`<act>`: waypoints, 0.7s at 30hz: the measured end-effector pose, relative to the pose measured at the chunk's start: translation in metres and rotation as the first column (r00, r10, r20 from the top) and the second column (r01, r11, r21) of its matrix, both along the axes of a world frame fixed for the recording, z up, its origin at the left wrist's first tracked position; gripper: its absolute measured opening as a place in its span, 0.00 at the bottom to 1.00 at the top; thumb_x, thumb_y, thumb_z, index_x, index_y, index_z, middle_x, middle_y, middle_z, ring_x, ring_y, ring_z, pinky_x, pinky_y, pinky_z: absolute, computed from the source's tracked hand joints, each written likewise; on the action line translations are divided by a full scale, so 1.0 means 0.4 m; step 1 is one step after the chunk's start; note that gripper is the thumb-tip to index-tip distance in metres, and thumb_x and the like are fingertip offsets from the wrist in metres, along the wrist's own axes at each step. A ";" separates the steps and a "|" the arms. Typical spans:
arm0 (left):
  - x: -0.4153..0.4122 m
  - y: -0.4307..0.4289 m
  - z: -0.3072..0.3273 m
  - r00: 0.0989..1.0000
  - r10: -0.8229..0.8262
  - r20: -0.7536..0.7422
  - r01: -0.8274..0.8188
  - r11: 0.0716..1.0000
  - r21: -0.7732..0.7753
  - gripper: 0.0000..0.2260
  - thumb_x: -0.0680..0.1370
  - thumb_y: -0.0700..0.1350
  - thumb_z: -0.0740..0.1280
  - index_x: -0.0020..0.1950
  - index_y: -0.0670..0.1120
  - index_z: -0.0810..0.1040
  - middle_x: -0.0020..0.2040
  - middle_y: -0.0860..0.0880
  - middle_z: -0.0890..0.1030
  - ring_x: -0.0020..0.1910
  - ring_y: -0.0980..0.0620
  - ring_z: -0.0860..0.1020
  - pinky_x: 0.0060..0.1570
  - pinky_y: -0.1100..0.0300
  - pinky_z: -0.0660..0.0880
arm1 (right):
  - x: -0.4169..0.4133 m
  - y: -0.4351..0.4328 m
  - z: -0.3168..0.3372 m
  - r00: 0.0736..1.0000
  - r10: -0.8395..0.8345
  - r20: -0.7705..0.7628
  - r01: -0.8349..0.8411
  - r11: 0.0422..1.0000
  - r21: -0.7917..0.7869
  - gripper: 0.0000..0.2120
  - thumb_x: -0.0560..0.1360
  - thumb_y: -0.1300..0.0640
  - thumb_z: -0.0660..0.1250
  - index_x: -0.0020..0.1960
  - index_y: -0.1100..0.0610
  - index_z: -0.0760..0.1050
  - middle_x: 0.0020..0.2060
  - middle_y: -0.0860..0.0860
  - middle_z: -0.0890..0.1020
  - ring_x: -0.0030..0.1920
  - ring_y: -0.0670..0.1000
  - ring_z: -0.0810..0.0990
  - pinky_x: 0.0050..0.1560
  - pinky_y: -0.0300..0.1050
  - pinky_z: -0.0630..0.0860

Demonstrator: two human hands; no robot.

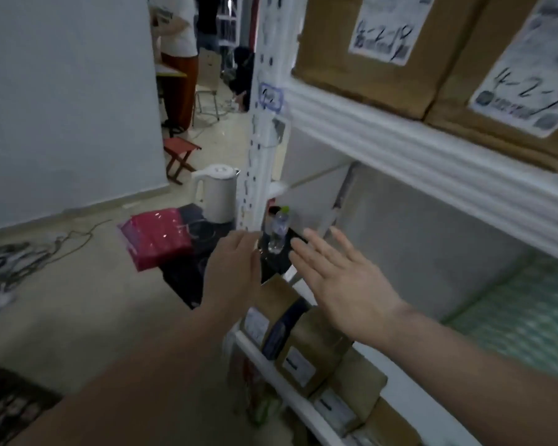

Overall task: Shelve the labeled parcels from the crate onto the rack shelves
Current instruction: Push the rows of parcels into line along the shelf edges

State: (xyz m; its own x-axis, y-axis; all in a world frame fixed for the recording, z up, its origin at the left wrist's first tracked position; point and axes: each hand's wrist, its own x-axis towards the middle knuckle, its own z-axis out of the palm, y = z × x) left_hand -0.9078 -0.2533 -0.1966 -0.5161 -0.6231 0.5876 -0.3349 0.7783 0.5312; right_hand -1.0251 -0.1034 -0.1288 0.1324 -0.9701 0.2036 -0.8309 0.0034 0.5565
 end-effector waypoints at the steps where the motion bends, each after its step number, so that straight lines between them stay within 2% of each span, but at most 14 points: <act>1: 0.018 -0.006 -0.073 0.997 0.014 0.073 -0.016 0.999 0.034 0.12 0.78 0.38 0.62 0.60 0.40 0.78 0.53 0.42 0.79 0.50 0.43 0.78 0.49 0.54 0.74 | 0.006 -0.012 -0.063 0.998 -0.050 0.037 0.046 0.994 0.097 0.32 0.67 0.59 0.73 0.70 0.62 0.72 0.71 0.59 0.70 0.73 0.59 0.66 0.74 0.58 0.42; 3: 0.052 -0.009 -0.219 0.975 -0.018 0.220 -0.007 0.994 0.111 0.12 0.76 0.39 0.66 0.59 0.40 0.79 0.52 0.42 0.80 0.48 0.42 0.79 0.47 0.52 0.77 | 0.020 -0.036 -0.182 0.987 -0.141 0.082 0.111 0.948 0.298 0.39 0.67 0.57 0.73 0.74 0.63 0.63 0.74 0.60 0.64 0.76 0.59 0.59 0.75 0.57 0.35; 5: 0.074 -0.002 -0.357 0.924 -0.093 0.370 0.011 0.976 0.218 0.16 0.77 0.44 0.66 0.63 0.43 0.77 0.57 0.45 0.79 0.52 0.42 0.78 0.51 0.52 0.77 | 0.013 -0.055 -0.313 0.989 -0.133 0.062 0.091 0.889 0.449 0.36 0.79 0.55 0.59 0.77 0.62 0.41 0.79 0.58 0.46 0.78 0.58 0.40 0.71 0.57 0.25; 6: 0.083 0.004 -0.418 0.889 -0.124 0.442 -0.003 0.961 0.275 0.18 0.78 0.47 0.62 0.68 0.46 0.74 0.62 0.47 0.77 0.57 0.44 0.77 0.56 0.52 0.75 | 0.015 -0.064 -0.381 0.990 -0.132 0.045 0.089 0.843 0.531 0.33 0.83 0.53 0.52 0.77 0.62 0.35 0.78 0.57 0.39 0.77 0.58 0.34 0.68 0.58 0.24; 7: 0.091 0.010 -0.473 0.850 -0.144 0.507 -0.026 0.949 0.314 0.20 0.80 0.50 0.57 0.72 0.49 0.70 0.66 0.50 0.73 0.63 0.45 0.73 0.61 0.53 0.71 | 0.020 -0.075 -0.446 0.989 -0.148 0.029 0.103 0.802 0.588 0.31 0.84 0.52 0.48 0.77 0.61 0.33 0.78 0.57 0.36 0.77 0.58 0.32 0.67 0.59 0.24; 9: 0.100 0.013 -0.574 0.754 -0.165 0.636 -0.080 0.938 0.337 0.24 0.81 0.52 0.52 0.77 0.50 0.58 0.74 0.52 0.64 0.73 0.47 0.62 0.68 0.49 0.62 | 0.022 -0.096 -0.582 0.990 -0.141 -0.001 0.110 0.772 0.627 0.31 0.84 0.51 0.46 0.78 0.62 0.33 0.78 0.58 0.36 0.77 0.59 0.32 0.66 0.60 0.25; 12: 0.072 0.001 -0.698 0.650 -0.207 0.731 -0.131 0.917 0.376 0.26 0.82 0.49 0.52 0.79 0.49 0.48 0.78 0.51 0.52 0.77 0.49 0.49 0.73 0.42 0.50 | 0.004 -0.133 -0.775 0.991 -0.111 -0.069 0.129 0.720 0.682 0.32 0.84 0.51 0.49 0.78 0.63 0.35 0.77 0.58 0.35 0.77 0.59 0.33 0.66 0.59 0.25; 15: 0.022 -0.007 -0.830 0.627 -0.214 0.749 -0.140 0.915 0.379 0.28 0.80 0.50 0.55 0.79 0.48 0.48 0.78 0.49 0.51 0.77 0.47 0.47 0.72 0.39 0.50 | -0.019 -0.171 -0.921 0.982 -0.077 -0.172 0.175 0.704 0.688 0.34 0.84 0.52 0.50 0.77 0.66 0.32 0.76 0.60 0.33 0.77 0.61 0.33 0.63 0.59 0.21; 18: -0.022 0.004 -0.949 0.568 -0.248 0.785 -0.116 0.920 0.375 0.32 0.80 0.51 0.56 0.79 0.47 0.44 0.79 0.49 0.45 0.77 0.45 0.44 0.72 0.38 0.48 | -0.047 -0.202 -1.024 0.953 -0.010 -0.301 0.210 0.739 0.640 0.35 0.84 0.48 0.46 0.72 0.70 0.30 0.77 0.64 0.36 0.77 0.63 0.34 0.66 0.61 0.26; 21: -0.057 0.018 -1.025 0.521 -0.283 0.805 -0.104 0.915 0.389 0.30 0.82 0.49 0.52 0.79 0.45 0.41 0.79 0.49 0.41 0.77 0.45 0.41 0.72 0.38 0.47 | -0.064 -0.231 -1.089 0.913 0.014 -0.408 0.261 0.750 0.608 0.35 0.84 0.45 0.44 0.72 0.71 0.29 0.76 0.65 0.35 0.77 0.63 0.34 0.69 0.62 0.28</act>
State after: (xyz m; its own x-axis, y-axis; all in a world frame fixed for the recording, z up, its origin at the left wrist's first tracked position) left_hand -0.9304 -0.2460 -0.6064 -0.7018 -0.5928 -0.3951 -0.7056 0.6549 0.2706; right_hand -1.0506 -0.1959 -0.5643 -0.0683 -0.8600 -0.5057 -0.5827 -0.3770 0.7200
